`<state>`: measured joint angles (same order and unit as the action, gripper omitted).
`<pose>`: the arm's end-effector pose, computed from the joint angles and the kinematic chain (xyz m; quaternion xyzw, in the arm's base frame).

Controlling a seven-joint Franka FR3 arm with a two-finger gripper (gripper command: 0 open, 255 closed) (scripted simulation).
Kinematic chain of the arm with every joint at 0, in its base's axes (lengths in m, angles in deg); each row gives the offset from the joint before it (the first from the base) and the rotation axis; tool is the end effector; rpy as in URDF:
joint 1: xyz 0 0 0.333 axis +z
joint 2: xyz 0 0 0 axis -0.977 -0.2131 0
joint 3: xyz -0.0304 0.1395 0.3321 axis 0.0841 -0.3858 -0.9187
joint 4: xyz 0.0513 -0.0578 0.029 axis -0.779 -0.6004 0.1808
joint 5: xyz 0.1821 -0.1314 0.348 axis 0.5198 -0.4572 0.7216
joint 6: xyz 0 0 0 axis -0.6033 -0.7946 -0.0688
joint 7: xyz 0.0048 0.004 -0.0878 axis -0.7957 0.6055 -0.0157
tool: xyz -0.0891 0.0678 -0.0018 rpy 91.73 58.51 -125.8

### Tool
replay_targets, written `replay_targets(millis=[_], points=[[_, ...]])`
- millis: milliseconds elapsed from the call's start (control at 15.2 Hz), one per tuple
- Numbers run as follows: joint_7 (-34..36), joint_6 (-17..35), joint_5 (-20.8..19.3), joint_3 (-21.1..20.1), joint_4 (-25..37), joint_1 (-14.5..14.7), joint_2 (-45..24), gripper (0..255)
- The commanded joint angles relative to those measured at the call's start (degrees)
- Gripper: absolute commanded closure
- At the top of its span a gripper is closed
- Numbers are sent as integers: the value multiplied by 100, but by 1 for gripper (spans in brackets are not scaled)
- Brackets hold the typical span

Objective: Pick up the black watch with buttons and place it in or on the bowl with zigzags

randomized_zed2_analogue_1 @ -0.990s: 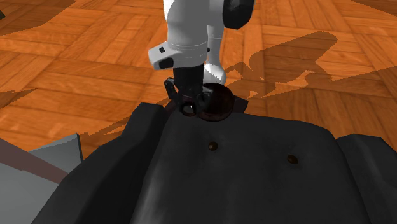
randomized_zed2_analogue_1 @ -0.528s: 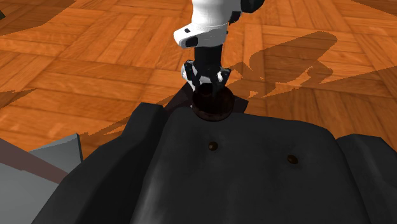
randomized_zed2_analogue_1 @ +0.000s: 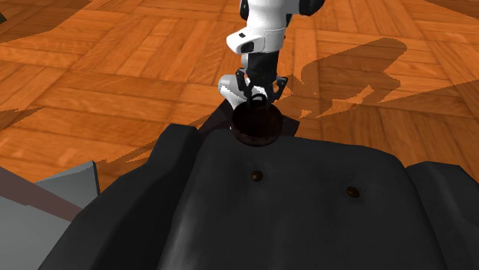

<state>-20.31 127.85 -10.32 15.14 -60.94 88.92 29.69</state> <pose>0.1914 0.1576 0.7189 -0.9946 -0.0575 -0.0802 0.0305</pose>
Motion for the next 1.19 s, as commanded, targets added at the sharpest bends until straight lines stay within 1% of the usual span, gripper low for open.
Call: replay_targets(millis=[0,462,990,1056,1122], points=[[-9,117,18,-14,-202,12,86,255],[-38,513,87,-70,-875,58,362,255],[-38,513,86,-70,-875,57,362,255],[-38,513,86,-70,-875,57,362,0],[-38,513,86,-70,-875,57,362,0]])
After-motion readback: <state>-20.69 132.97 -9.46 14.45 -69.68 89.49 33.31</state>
